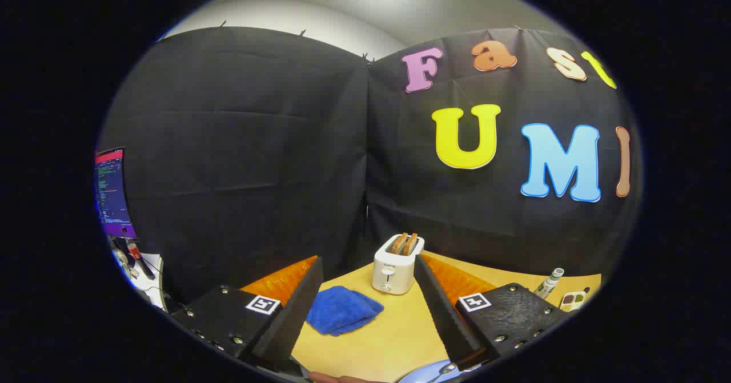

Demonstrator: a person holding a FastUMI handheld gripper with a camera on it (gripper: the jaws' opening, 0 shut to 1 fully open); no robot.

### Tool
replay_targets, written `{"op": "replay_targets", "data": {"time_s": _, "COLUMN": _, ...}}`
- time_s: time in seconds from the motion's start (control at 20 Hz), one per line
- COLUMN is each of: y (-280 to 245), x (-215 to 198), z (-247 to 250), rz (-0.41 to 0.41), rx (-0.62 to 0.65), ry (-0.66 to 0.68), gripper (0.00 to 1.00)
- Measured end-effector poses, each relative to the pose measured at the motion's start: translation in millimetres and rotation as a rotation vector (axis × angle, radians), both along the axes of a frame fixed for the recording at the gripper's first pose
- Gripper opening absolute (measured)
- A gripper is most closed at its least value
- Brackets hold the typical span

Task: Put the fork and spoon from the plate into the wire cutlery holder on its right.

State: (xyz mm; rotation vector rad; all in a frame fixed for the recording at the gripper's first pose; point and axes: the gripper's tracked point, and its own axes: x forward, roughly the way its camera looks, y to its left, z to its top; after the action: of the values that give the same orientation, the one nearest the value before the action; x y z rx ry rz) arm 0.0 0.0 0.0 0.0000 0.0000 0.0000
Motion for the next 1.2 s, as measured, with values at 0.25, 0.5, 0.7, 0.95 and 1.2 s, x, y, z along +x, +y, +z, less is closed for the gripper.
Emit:
{"op": "replay_targets", "data": {"time_s": 0.25, "y": -15, "x": -6, "z": -6, "rz": -0.048, "rx": 0.026, "ry": 0.012, "gripper": 0.98}}
{"op": "replay_targets", "data": {"time_s": 0.5, "y": -3, "x": 3, "z": -4, "rz": -0.035, "rx": 0.046, "ry": 0.014, "gripper": 0.98}}
{"op": "replay_targets", "data": {"time_s": 0.7, "y": 25, "x": 14, "z": 16, "rz": 0.028, "rx": 0.032, "ry": -0.044, "gripper": 0.98}}
{"op": "replay_targets", "data": {"time_s": 0.95, "y": 60, "x": 14, "z": 38, "rz": 0.190, "rx": -0.007, "ry": -0.064, "gripper": 0.98}}
{"op": "replay_targets", "data": {"time_s": 1.2, "y": 55, "x": 0, "z": 23, "rz": 0.213, "rx": 0.017, "ry": -0.042, "gripper": 0.98}}
